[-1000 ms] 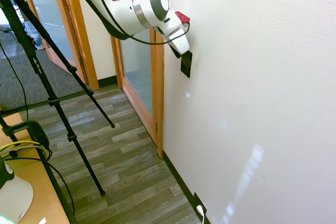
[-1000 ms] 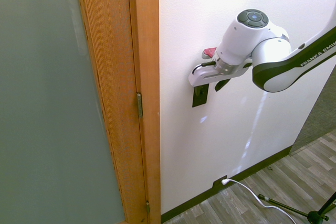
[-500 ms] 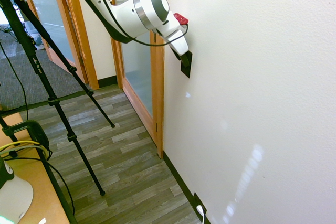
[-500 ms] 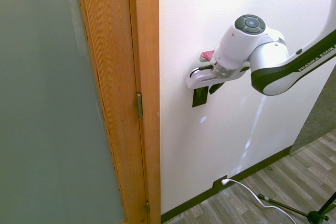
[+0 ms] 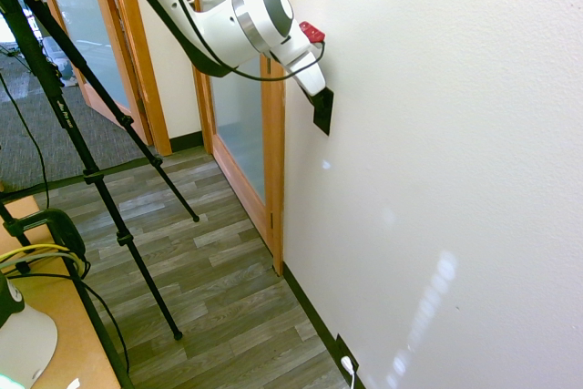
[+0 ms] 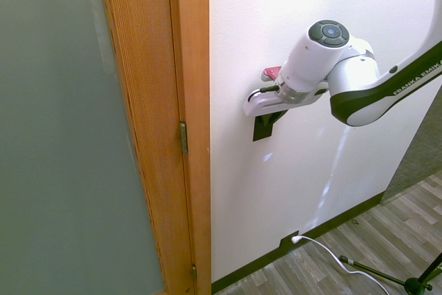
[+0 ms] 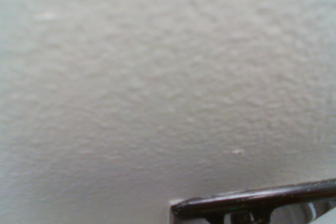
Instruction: Turn off the light
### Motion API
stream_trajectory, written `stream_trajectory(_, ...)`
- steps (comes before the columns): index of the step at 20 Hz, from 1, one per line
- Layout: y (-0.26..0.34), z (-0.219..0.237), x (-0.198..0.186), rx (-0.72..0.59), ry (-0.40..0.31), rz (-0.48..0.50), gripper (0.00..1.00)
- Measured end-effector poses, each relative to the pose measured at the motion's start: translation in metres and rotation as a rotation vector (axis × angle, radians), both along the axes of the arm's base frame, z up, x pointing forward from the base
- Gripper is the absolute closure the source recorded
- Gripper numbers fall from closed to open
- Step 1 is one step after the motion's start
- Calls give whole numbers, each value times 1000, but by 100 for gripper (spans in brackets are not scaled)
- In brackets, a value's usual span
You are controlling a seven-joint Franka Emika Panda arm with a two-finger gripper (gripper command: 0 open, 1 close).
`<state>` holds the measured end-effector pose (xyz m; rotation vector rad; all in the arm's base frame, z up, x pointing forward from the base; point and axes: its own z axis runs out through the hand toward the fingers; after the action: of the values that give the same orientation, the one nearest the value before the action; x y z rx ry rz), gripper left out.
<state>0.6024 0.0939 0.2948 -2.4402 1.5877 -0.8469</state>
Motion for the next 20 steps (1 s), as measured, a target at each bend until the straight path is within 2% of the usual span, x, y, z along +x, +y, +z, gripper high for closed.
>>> stream_trajectory(9,3,-3,3,-12,10,-3,100)
stream_trajectory(13,4,-28,10,-27,48,-12,100)
stream_trajectory(14,5,-28,11,-30,50,-14,0)
stream_trajectory(20,4,-29,11,-23,47,-12,0)
